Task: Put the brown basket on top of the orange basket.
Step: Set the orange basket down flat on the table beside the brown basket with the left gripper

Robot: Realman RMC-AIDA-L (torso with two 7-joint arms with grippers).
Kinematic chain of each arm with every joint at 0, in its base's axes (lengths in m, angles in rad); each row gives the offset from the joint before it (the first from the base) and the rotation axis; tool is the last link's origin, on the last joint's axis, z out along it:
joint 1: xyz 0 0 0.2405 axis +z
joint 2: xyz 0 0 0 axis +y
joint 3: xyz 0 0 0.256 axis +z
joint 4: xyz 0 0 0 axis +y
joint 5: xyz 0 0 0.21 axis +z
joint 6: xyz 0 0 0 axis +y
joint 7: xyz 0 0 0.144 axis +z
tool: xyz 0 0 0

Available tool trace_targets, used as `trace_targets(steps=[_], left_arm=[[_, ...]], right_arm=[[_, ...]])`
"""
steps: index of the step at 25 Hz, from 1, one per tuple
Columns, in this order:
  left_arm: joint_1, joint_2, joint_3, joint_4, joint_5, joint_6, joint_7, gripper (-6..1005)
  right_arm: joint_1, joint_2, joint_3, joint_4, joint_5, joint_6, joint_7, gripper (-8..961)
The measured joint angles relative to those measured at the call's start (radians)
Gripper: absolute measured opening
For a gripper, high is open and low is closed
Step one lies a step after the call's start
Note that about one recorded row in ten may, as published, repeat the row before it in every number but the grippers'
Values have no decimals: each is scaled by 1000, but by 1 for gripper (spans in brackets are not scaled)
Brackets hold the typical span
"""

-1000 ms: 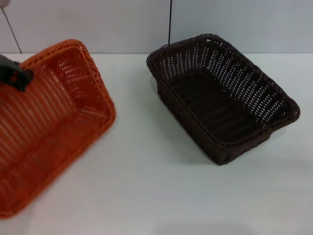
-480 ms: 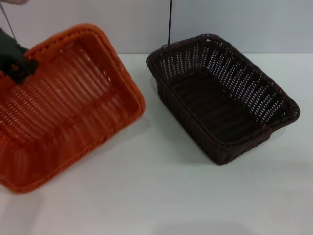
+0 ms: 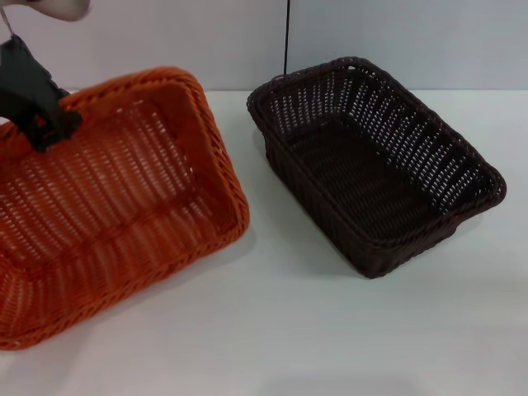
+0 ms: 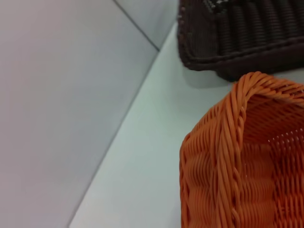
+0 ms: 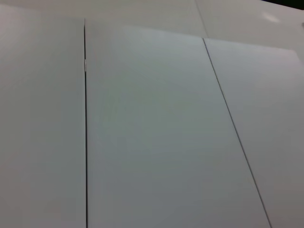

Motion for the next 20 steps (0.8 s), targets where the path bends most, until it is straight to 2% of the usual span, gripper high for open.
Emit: trace_targets(steps=[6, 9, 12, 20], left_arm=[[-24, 0, 44, 2, 0, -23, 1, 189], [-19, -15, 72, 9, 1, 11, 14, 188], [-16, -19, 95, 15, 0, 30, 17, 187], [-30, -27, 207, 133, -2, 114, 9, 184]], right_arm=[[-9, 0, 0, 6, 0, -4, 1, 818], [-13, 0, 0, 8, 0, -4, 12, 818], [-14, 0, 0, 8, 0, -4, 19, 817], [-14, -1, 0, 8, -7, -7, 22, 817]])
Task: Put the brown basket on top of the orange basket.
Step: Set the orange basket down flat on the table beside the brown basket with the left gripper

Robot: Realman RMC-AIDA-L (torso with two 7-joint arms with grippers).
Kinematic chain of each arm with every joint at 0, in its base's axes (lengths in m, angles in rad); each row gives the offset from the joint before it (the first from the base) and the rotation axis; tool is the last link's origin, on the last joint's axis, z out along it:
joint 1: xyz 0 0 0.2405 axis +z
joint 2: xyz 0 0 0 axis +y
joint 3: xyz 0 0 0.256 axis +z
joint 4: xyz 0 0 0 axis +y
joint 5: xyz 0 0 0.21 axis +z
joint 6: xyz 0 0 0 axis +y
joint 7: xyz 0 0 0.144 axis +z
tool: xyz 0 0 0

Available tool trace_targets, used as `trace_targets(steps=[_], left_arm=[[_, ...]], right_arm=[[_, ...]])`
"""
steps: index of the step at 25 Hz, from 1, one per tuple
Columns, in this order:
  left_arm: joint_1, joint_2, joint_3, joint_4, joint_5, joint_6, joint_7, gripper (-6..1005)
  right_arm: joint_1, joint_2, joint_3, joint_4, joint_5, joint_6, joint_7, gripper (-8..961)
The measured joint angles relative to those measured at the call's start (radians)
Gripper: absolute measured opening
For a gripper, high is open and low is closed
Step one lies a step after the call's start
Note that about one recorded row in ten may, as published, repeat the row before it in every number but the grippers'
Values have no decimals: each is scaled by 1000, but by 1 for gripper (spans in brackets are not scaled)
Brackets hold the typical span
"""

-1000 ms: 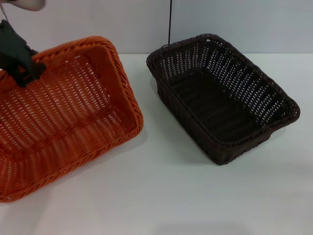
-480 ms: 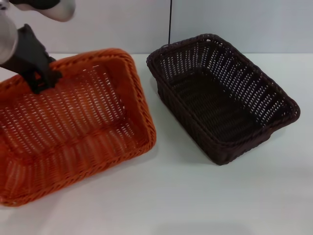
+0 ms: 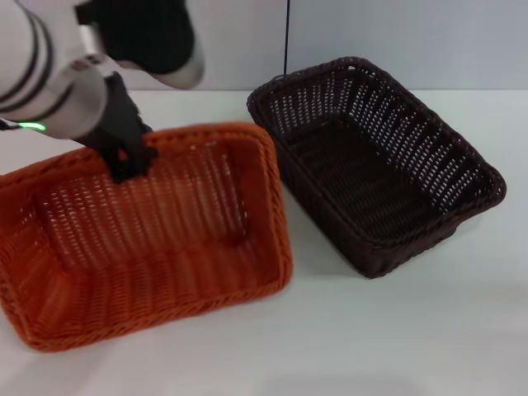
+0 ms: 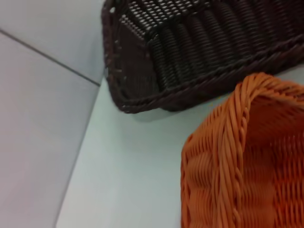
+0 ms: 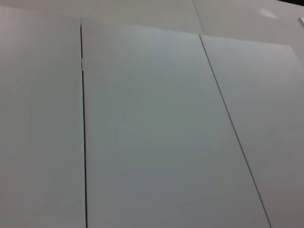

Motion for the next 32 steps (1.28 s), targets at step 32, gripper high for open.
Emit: trace_targets(steps=[32], left_arm=[[-125, -7, 201, 437, -32, 484, -88, 167]], right_arm=[[-3, -2, -11, 0, -4, 4, 1, 817]])
